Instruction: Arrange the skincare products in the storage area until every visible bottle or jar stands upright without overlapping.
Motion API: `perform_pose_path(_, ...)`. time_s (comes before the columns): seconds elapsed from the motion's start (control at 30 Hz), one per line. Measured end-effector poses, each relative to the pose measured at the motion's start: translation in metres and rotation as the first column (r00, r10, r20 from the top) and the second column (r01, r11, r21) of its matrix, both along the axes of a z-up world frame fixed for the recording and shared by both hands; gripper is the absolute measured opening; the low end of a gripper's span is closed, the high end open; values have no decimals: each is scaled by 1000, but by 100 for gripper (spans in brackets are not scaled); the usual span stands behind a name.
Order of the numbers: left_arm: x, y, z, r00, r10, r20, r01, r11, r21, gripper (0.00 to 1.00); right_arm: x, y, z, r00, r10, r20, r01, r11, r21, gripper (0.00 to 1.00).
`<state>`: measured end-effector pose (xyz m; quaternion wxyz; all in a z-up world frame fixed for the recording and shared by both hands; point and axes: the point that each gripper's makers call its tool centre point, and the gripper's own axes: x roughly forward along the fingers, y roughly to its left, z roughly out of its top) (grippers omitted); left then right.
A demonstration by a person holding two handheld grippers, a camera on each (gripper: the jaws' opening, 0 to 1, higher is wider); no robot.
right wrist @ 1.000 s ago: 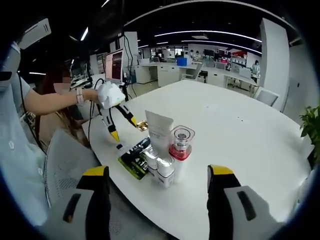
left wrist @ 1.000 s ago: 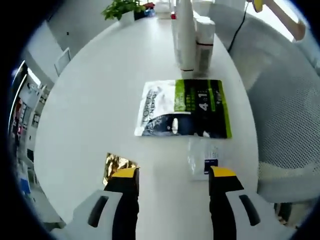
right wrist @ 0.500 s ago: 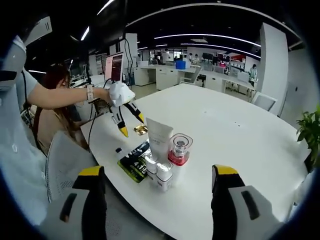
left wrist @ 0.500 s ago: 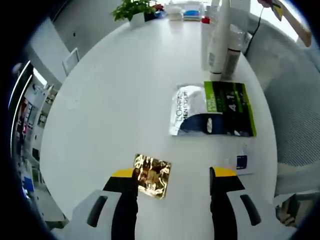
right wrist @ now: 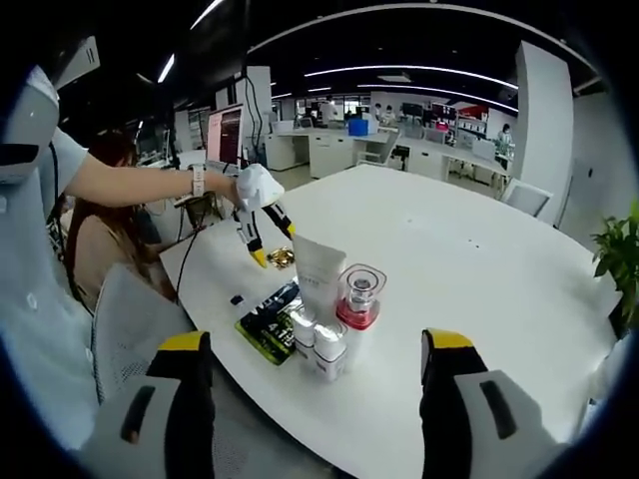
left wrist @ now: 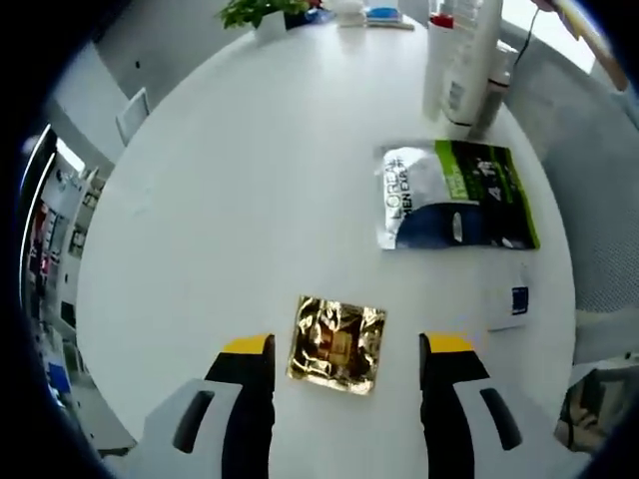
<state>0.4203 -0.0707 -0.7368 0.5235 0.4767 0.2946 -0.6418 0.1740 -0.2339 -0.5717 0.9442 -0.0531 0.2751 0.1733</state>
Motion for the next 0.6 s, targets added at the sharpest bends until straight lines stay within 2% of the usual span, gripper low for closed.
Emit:
perform_pose_path(0.13,5,1,-3,1000,-10,-6,10,1000,21,55,1,0,1,1000,-3,2,3,1000,1,86)
perform_pose_path(0.47,1,3,-8,998,-54,-21,55,997,57,49,4,-2,4,1000,-18,9,18,1000,-1,86)
perform_pose_path(0.53,-3,4,-9,997,-56,-48,59,996,64,49,3,-3,5,1000,-25,13,25,1000,13,86)
perform_pose_path(0.6,2,2,-10,998,-61,-24,63,997,52,50,3,-5,5,999,-31,15,31,999,13,86)
